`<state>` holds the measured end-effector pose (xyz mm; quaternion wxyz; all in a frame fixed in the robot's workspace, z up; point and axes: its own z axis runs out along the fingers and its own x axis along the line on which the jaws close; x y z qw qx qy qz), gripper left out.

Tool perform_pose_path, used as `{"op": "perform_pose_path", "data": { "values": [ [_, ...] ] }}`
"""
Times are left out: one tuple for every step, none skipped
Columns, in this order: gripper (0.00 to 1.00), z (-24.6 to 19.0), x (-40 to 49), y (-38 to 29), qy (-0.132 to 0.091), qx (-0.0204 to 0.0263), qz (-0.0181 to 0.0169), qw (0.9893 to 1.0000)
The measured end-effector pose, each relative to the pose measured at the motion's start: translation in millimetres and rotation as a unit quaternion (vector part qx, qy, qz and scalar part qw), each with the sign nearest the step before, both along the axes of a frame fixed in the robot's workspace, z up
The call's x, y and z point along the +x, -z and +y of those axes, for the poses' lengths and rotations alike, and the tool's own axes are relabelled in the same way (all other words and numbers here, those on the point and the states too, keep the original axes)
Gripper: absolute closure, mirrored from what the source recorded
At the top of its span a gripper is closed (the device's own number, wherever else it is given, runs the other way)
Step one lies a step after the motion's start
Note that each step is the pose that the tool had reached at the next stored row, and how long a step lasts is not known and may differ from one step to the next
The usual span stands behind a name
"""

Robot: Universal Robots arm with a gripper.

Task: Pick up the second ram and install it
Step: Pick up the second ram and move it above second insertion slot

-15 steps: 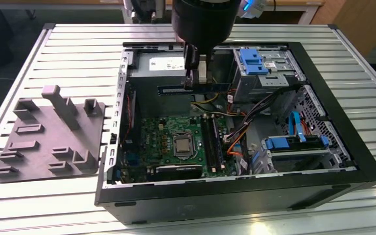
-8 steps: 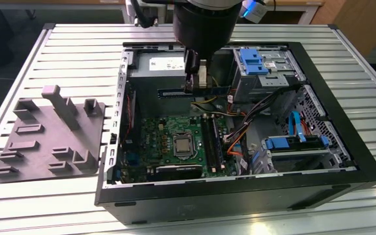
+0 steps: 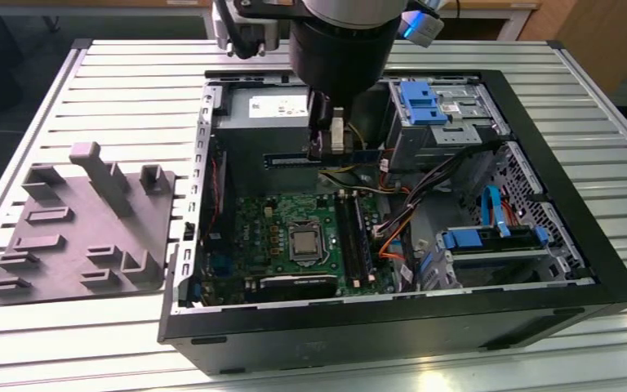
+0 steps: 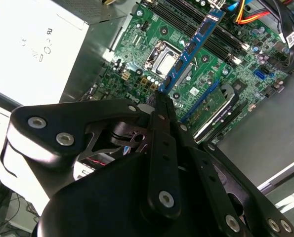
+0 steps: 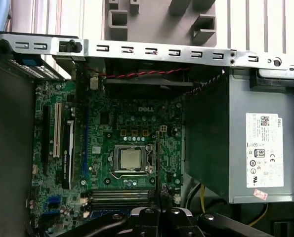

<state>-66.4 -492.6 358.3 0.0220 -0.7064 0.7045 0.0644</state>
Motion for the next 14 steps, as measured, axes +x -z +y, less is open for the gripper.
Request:
{"op": "perform_pose_path", "data": {
  "values": [
    [0.88,0.0,0.1,0.7,0.0,-0.0001,0.0,1.0],
    [0.88,0.0,0.1,1.3,0.0,-0.0001,0.0,1.0],
    [0.88,0.0,0.2,1.8,0.0,0.0,0.0,1.0],
    [0.88,0.0,0.3,2.5,0.0,0.0,0.0,1.0],
    [0.88,0.0,0.3,3.0,0.0,-0.0001,0.0,1.0],
    [0.88,0.0,0.4,3.5,0.0,-0.0001,0.0,1.0],
    [0.88,0.0,0.5,3.9,0.0,-0.0001,0.0,1.0],
    [0.88,0.0,0.6,4.4,0.0,-0.0001,0.0,1.0],
    [0.88,0.0,0.6,4.8,0.0,-0.0001,0.0,1.0],
    [0.88,0.0,0.7,5.2,0.0,-0.0001,0.0,1.0],
    [0.88,0.0,0.8,5.6,0.0,-0.0002,0.0,1.0],
    [0.88,0.0,0.9,5.9,0.0,-0.0002,0.0,1.0],
    [0.88,0.0,1.0,6.3,0.0,-0.0002,0.0,1.0],
    [0.88,0.0,1.1,6.6,0.0,-0.0003,0.0,1.0]
  ]
}}
